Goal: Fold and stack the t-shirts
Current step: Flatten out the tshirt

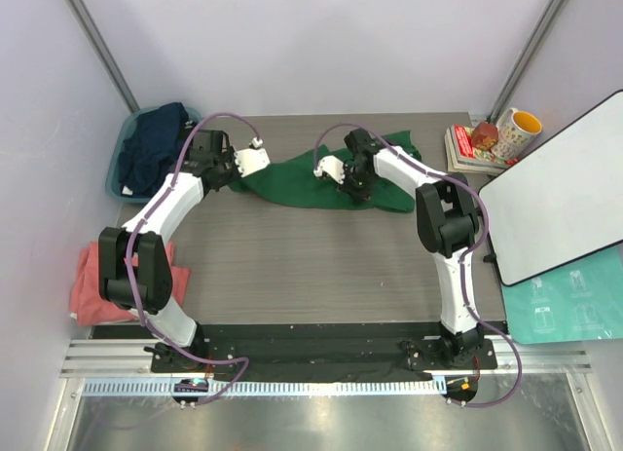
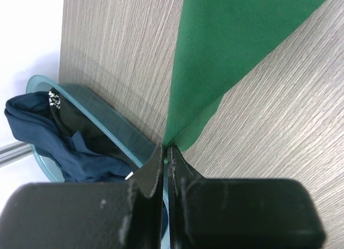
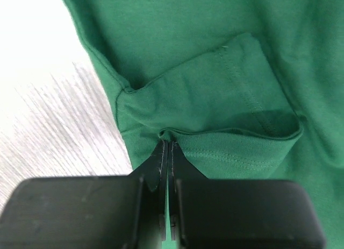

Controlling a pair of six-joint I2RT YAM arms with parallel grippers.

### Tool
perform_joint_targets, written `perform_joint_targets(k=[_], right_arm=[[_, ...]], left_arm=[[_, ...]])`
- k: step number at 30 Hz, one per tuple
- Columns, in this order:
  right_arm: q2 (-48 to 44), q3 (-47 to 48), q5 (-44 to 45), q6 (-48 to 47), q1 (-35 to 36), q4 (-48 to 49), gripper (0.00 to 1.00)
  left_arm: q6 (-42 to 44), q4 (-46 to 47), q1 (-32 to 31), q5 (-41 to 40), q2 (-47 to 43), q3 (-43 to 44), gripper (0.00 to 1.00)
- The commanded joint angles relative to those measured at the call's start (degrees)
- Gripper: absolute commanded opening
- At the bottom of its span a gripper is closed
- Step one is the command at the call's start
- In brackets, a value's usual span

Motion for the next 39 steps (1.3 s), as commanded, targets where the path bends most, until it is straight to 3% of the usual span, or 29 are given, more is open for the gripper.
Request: perform_joint_targets(k=[1,5,10,17,24,28,31,34,39], right_arm=[[-4.8,5.8,6.6,0.1,-0.6,1.7,0.01],[-6.6,11.1,14.6,-0.5,-1.9,3.6,0.01],[-8.6,15.8,24.9,-2.5,-5.1,14.0,0.01],[-7.4,19.5,36.7,-9.6,-11.3,38.7,0.01],[-4.6,30.0,38.2,-14.9,-16.1,55.9,0.01],[-8.1,28.2,35.2,-15.2,-17.1,63.9,0.01],[-12.8,26.5,33.7,-10.6,-17.1,61.4,0.01],[-19.7,21.9,31.0,-3.4,-17.1,53.0,0.02],[-37.9,6.9,25.3,0.5,-16.6,44.4,0.01]], left_arm=[[-1.5,2.4,-0.3,0.8,0.2,2.2,0.00],[-3.1,5.7,-0.3,-0.4,0.7,2.7,0.00],[-5.7,11.3,-0.5,-5.7,1.8,3.9,0.00],[-7.8,20.8,-1.1,-15.5,7.9,15.4,0.00],[-1.7,31.6,-1.1,-17.9,13.5,31.3,0.00],[4.4,41.8,-1.3,-13.8,13.0,32.2,0.00],[6.2,44.3,-1.7,-8.6,10.4,31.6,0.00],[5.0,42.5,-2.4,-1.3,3.5,26.3,0.00],[5.5,27.6,-3.2,10.1,-13.3,13.9,0.00]])
